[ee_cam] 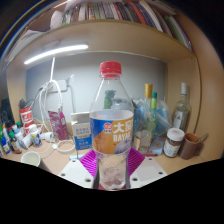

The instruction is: Pour water

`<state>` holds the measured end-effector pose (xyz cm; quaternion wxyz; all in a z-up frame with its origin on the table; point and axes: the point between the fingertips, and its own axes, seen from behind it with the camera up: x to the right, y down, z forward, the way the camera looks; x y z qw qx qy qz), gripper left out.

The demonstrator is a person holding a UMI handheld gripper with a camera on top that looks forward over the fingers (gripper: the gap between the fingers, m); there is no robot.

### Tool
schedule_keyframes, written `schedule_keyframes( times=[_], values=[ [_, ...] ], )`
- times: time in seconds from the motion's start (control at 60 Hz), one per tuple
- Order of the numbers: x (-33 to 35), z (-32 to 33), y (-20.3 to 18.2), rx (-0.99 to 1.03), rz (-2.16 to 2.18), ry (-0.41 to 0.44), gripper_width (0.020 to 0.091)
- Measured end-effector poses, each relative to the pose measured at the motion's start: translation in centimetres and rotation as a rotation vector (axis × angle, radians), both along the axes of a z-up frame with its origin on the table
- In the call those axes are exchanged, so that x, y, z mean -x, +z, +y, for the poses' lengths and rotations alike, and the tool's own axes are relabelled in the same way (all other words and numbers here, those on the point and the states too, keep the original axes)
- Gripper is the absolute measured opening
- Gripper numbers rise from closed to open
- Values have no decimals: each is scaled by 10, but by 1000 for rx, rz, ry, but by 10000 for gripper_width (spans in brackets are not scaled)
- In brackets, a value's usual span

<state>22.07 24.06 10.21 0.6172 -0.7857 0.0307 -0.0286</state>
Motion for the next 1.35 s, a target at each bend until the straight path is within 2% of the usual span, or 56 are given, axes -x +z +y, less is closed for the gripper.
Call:
schedule_keyframes(
  times=[0.133,0.167,0.217,0.35,0.45,0.583,0.667,0.75,1.05,1.35],
  values=[
    [-3,-6,-46,39,7,10,376],
    [-2,-6,-35,-25,14,12,385],
    [-1,-4,-38,-52,17,23,388],
    [-1,-7,-36,-63,34,27,391],
    [-1,-5,-36,-53,12,22,420],
    [1,-8,-48,54,-2,40,555],
    [6,-22,-58,156,25,73,864],
    [2,-40,-51,172,33,57,826],
    [15,-153,4,203,68,26,836],
    [37,-294,106,148,14,0,835]
  ],
)
